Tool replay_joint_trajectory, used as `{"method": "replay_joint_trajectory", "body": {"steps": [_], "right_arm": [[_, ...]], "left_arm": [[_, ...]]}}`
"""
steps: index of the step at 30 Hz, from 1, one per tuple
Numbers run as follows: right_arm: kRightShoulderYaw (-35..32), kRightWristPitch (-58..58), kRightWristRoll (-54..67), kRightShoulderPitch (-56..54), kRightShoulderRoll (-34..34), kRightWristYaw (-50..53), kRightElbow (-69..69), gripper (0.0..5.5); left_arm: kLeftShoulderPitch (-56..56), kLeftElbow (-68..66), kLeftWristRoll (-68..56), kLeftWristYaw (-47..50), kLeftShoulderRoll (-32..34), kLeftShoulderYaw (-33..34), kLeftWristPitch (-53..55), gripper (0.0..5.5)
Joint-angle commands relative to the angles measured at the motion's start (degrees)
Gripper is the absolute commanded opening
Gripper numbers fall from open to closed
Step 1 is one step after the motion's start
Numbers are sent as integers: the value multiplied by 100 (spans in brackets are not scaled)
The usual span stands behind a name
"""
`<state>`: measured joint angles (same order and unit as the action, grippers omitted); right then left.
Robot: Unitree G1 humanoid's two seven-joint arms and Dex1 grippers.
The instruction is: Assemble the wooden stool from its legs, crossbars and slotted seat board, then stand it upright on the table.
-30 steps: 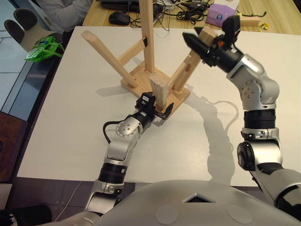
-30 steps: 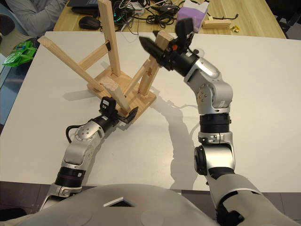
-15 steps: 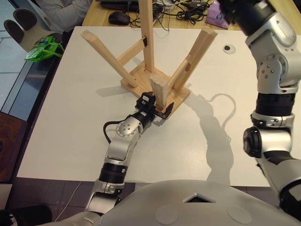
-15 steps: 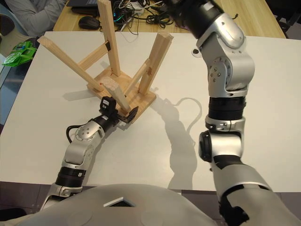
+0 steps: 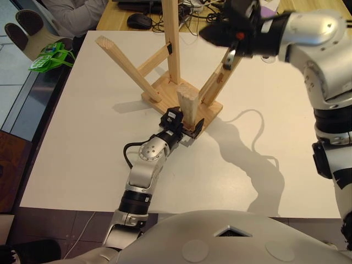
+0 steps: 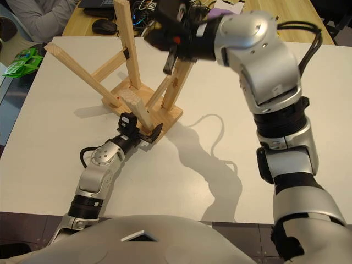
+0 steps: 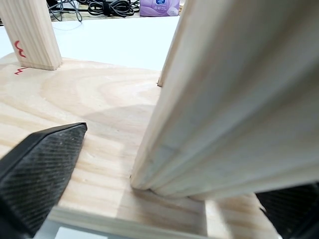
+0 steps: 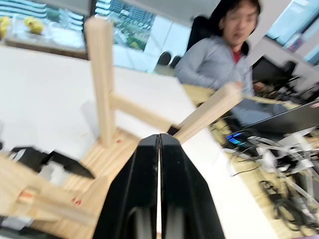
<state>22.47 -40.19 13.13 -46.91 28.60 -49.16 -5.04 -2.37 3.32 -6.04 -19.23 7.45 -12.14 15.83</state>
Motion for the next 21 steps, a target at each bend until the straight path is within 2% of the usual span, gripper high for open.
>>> {"method": "replay_joint_trajectory", "body": {"steps": [1, 4, 7, 14, 18, 21], "right_arm": [[675, 185, -393, 492, 594, -693, 136, 3], [928, 573, -665, 690, 940, -1085, -41, 3], [871, 944, -910, 648, 913, -1045, 28, 3], [-366, 2227, -977, 0, -561, 697, 393, 3], [-481, 1866, -1026, -219, -877, 910, 186, 3], [-519, 513, -864, -247, -997, 1012, -352, 3]], "left_arm": [[-81, -136, 80, 53, -41, -76, 129, 540], [-114, -137, 98, 70, -49, -74, 112, 540], [-114, -142, 106, 86, -65, -70, 115, 540], [-56, -254, 112, 80, -83, -87, 60, 540], [-16, -333, 115, 71, -81, -90, 10, 540], [-32, -331, 114, 70, -79, -99, -9, 540]]}}
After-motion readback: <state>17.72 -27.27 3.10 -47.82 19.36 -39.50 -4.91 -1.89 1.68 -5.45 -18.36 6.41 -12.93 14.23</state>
